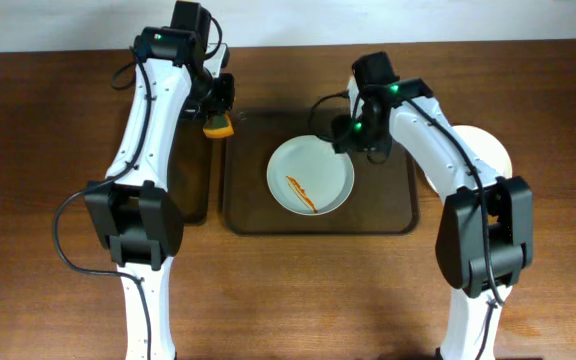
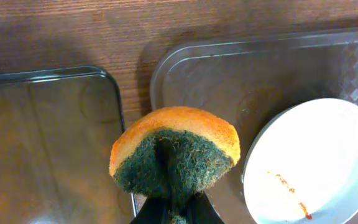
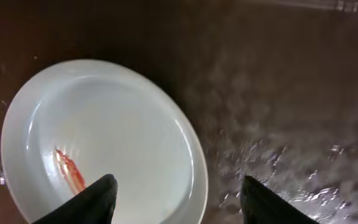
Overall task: Clean dirty plates on tray and stack at the side
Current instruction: 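Grip the last plate's rim with the right gripper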
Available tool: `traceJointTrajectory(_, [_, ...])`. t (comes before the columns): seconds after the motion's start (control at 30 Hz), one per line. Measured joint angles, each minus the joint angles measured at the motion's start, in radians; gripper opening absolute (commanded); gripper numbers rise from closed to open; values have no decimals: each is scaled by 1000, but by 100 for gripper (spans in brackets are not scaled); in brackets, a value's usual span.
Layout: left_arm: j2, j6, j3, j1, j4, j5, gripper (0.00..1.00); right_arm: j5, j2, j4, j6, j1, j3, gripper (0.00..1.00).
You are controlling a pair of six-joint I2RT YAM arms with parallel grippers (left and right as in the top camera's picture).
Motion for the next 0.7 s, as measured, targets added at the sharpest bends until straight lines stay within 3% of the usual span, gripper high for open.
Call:
traceJointTrajectory(0.13, [0, 0, 0, 0, 0, 0, 0, -38, 100, -5, -250, -11, 2, 60])
traceJointTrajectory(0.17, [0, 0, 0, 0, 0, 0, 0, -60, 148, -18, -296, -26, 1, 47])
traceJointTrajectory(0.2, [0, 0, 0, 0, 0, 0, 0, -78, 153, -26, -319, -45, 8, 25])
traceJointTrajectory(0.27, [0, 0, 0, 0, 0, 0, 0, -90, 156, -60, -290, -69, 8, 4])
traceJointTrajectory(0.4, [0, 0, 0, -2, 0, 0, 0, -199, 158, -131, -38, -82, 6, 4])
traceJointTrajectory(0.5, [0, 0, 0, -21, 0, 0, 0, -268, 156, -59, 246, -69, -55, 4])
traceJointTrajectory(0.53, [0, 0, 0, -30, 0, 0, 0, -300, 143, 17, 330, -67, -95, 13])
traceJointTrajectory(0.6, [0, 0, 0, -53, 1, -1, 0, -351, 122, 128, 375, -70, -154, 14])
traceJointTrajectory(0.63, [0, 0, -2, -63, 2, -3, 0, -374, 122, 157, 369, -72, -161, 4])
traceJointTrajectory(0.7, [0, 0, -45, -115, 7, -4, 0, -391, 124, 188, 365, -72, -172, 4])
